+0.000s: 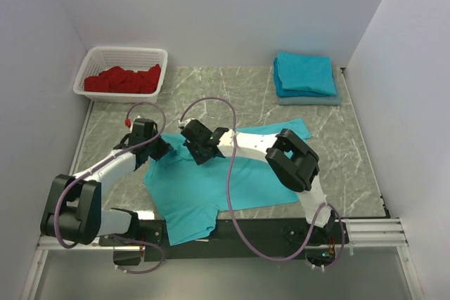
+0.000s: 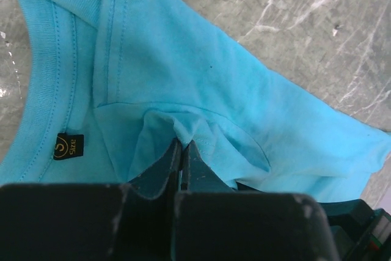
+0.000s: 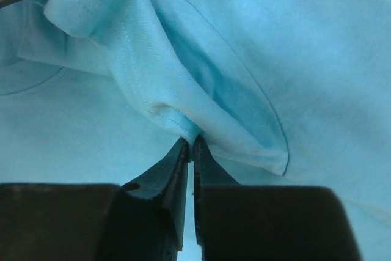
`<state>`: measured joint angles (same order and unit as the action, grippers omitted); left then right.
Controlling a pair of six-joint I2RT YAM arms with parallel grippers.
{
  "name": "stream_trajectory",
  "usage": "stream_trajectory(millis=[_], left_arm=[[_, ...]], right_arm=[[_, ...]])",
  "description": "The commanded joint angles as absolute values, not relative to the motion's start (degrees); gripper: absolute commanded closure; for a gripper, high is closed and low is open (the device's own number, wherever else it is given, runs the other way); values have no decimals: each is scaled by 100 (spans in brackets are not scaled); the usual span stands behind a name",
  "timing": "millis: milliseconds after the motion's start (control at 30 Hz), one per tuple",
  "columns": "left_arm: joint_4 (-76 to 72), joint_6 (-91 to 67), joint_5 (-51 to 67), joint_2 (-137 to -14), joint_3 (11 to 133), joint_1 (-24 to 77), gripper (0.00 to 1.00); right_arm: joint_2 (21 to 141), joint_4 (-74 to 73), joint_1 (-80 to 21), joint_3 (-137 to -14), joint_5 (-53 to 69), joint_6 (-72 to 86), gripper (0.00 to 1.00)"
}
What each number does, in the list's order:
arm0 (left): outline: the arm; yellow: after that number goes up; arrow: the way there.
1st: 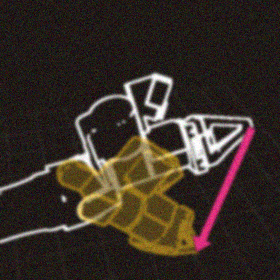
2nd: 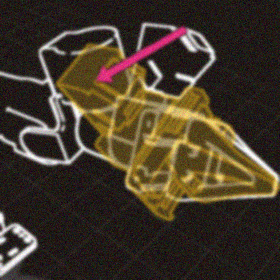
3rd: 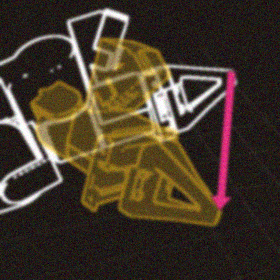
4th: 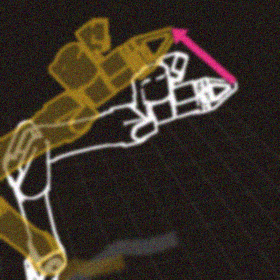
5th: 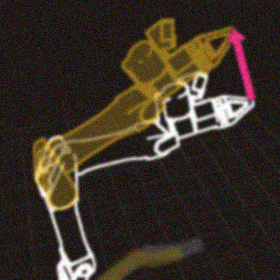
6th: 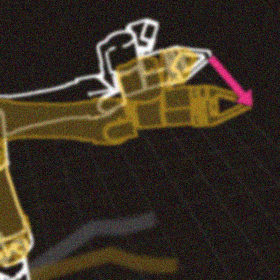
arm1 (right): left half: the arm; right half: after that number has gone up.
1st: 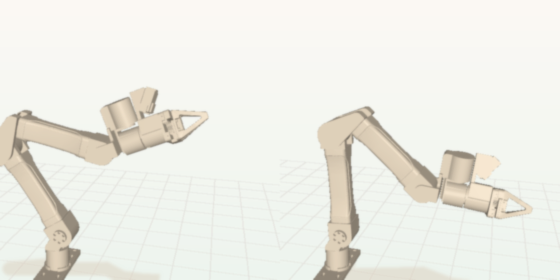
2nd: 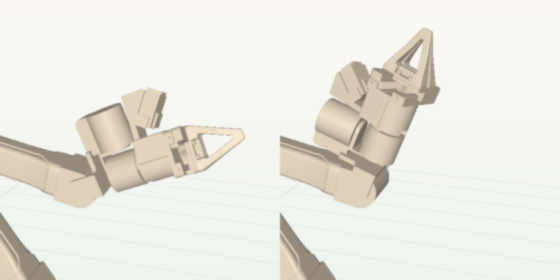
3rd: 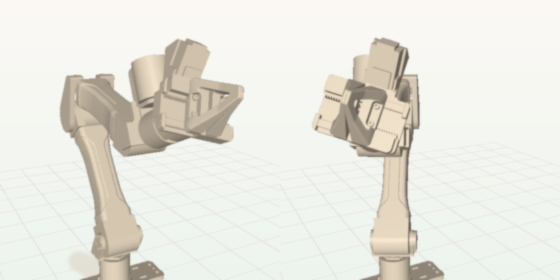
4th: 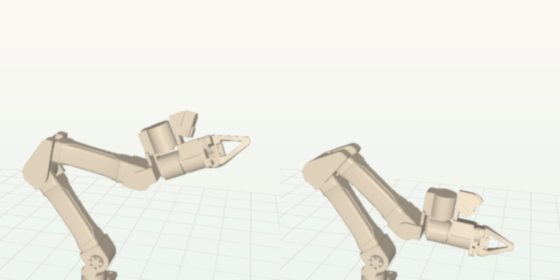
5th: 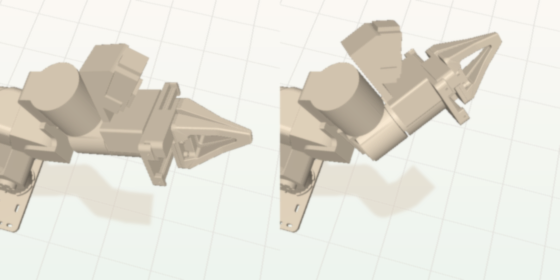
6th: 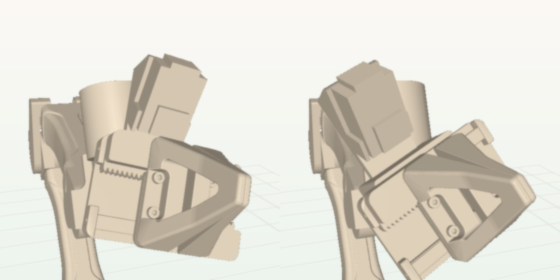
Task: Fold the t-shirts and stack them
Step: Fold the tshirt
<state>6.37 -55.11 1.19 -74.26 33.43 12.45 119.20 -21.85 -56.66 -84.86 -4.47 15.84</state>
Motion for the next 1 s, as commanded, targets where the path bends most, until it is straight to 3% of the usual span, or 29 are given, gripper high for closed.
stream_trajectory(millis=[0, 233, 967], left_arm=[[606, -5405, 176, -7128, 3340, 1222, 100], [1115, -5484, 272, -6418, 3182, 1222, 100], [3884, -6125, 896, -4114, 2576, 1590, 99]], right_arm=[[11524, -2144, -5722, -8596, -396, 1670, 93], [10881, -2372, -5739, -8280, -132, 1626, 100], [10204, -2707, -5739, -7295, 1046, 1098, 95]])
